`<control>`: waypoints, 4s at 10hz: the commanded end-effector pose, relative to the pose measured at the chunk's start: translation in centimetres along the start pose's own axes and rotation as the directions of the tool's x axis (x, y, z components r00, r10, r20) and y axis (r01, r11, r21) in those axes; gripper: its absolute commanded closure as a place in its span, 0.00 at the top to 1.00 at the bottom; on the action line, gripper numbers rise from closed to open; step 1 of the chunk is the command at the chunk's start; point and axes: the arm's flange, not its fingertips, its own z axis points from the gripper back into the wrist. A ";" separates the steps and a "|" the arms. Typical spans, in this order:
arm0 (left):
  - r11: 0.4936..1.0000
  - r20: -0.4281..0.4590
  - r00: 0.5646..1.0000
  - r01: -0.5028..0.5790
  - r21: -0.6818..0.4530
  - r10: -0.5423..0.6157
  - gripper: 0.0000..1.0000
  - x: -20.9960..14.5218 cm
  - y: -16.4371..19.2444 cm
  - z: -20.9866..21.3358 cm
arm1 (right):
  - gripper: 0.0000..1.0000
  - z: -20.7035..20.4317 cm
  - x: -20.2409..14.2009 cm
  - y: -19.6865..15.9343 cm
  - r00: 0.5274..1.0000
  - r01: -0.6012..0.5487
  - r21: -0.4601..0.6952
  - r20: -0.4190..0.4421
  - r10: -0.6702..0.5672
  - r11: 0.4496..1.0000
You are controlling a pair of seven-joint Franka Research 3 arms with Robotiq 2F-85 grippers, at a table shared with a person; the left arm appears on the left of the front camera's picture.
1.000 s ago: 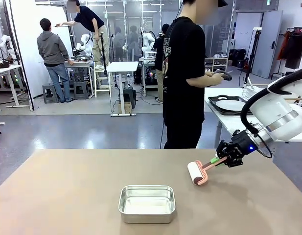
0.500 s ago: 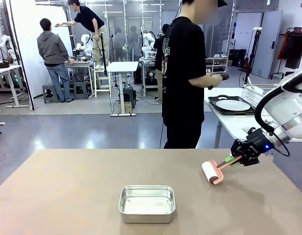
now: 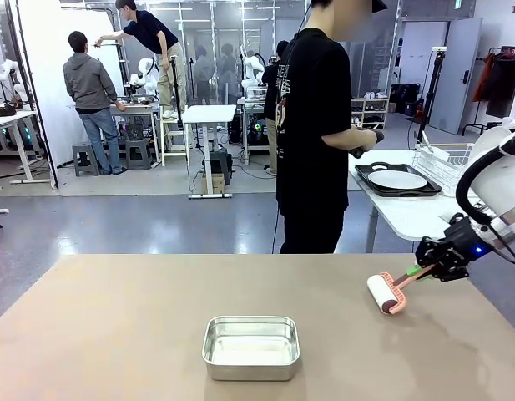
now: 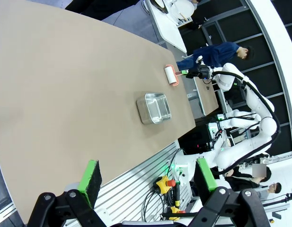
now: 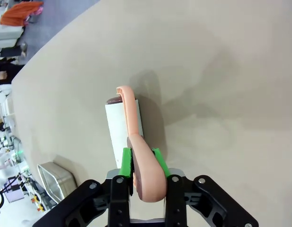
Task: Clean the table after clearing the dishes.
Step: When the right (or left) Handle tray is removed, use the right hand (or left hand) to clean the right (or left) side of the table with the Lint Roller, then place the Lint Roller back on top of the Airtight Container.
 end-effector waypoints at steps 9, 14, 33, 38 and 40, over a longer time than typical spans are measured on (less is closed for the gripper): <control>1.000 0.015 1.000 0.011 -0.017 -0.011 1.00 0.0 -0.1 0.2 | 0.22 3.1 0.8 -5.0 0.995 0.047 -0.557 0.098 0.009 0.829; 1.000 0.015 1.000 0.011 -0.017 -0.011 1.00 0.0 -0.1 0.2 | 0.22 5.7 0.7 -1.1 0.993 0.009 -0.526 0.104 0.054 0.851; 1.000 0.015 1.000 0.011 -0.017 -0.011 1.00 0.0 -0.1 0.2 | 0.22 14.3 -1.4 10.6 0.954 -0.176 -0.582 0.097 0.283 0.794; 1.000 0.015 1.000 0.011 -0.017 -0.011 1.00 0.0 -0.1 0.2 | 0.22 14.3 -1.4 10.6 0.954 -0.176 -0.582 0.097 0.283 0.794; 1.000 0.015 1.000 0.011 -0.017 -0.011 1.00 0.0 -0.1 0.2 | 0.22 14.3 -1.4 10.6 0.954 -0.176 -0.582 0.097 0.283 0.794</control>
